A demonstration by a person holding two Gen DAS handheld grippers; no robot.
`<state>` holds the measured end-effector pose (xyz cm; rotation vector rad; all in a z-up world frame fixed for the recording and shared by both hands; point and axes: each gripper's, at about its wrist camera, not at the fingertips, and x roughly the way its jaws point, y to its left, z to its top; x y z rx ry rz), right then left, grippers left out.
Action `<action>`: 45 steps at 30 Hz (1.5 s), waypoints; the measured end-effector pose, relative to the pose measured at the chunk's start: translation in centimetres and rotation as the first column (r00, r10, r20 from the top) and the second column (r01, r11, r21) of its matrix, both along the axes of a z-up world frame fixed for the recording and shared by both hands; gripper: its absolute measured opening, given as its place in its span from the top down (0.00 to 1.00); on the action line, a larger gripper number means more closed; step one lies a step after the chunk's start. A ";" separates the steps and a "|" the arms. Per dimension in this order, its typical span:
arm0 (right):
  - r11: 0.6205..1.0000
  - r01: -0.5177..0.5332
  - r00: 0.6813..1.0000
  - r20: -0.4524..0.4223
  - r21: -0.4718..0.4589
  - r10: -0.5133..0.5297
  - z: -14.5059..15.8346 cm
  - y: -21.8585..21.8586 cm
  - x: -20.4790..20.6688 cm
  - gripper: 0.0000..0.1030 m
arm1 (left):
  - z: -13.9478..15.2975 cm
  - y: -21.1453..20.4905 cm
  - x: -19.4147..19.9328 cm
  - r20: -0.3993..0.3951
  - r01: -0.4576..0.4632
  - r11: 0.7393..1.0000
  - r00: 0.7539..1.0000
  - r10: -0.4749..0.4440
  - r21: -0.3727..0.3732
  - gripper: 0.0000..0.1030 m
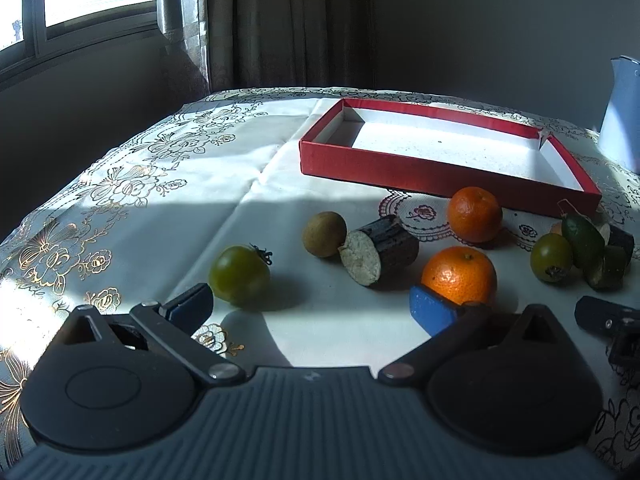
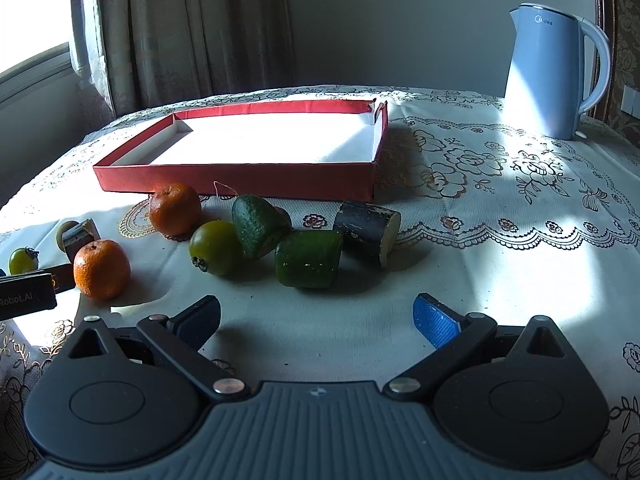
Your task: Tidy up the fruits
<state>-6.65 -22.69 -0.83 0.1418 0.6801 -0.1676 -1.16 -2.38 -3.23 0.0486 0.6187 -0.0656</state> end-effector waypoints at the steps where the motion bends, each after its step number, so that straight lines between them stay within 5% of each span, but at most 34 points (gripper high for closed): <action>1: 1.000 -0.002 1.000 0.002 0.005 0.002 0.0 0.1 0.0 0.00 | 0.0 -0.1 -0.1 -0.002 -0.010 1.000 1.000 0.010 -0.015 0.00; 5: 1.000 -0.024 1.000 0.004 -0.002 0.024 0.1 1.2 0.0 0.00 | 0.1 -0.2 -0.4 -0.015 -0.038 0.997 0.999 0.037 -0.067 0.00; 25: 0.993 -0.120 0.992 0.046 0.015 0.120 0.4 1.4 -0.7 0.00 | 0.1 1.0 -0.2 -0.009 -0.043 0.995 0.999 0.042 -0.091 0.00; 36: 0.984 -0.149 0.977 0.138 -0.102 0.162 2.6 -0.8 -1.8 0.01 | 0.1 1.6 -0.2 0.007 -0.053 0.993 0.999 0.054 -0.103 0.00; 38: 0.983 -0.153 0.977 0.134 -0.098 0.165 2.6 -1.4 -1.5 0.07 | 0.1 1.7 -0.1 0.003 -0.050 0.992 0.999 0.051 -0.112 0.00; 41: 0.983 -0.169 0.979 0.104 -0.071 0.175 2.3 -1.9 -1.0 0.46 | 0.0 2.0 0.0 -0.005 -0.056 0.990 0.998 0.055 -0.129 0.00; 45: 0.981 -0.187 0.979 0.078 -0.043 0.190 1.6 -1.7 -0.5 0.51 | 0.0 2.0 0.0 -0.005 -0.057 0.989 0.998 0.057 -0.133 0.00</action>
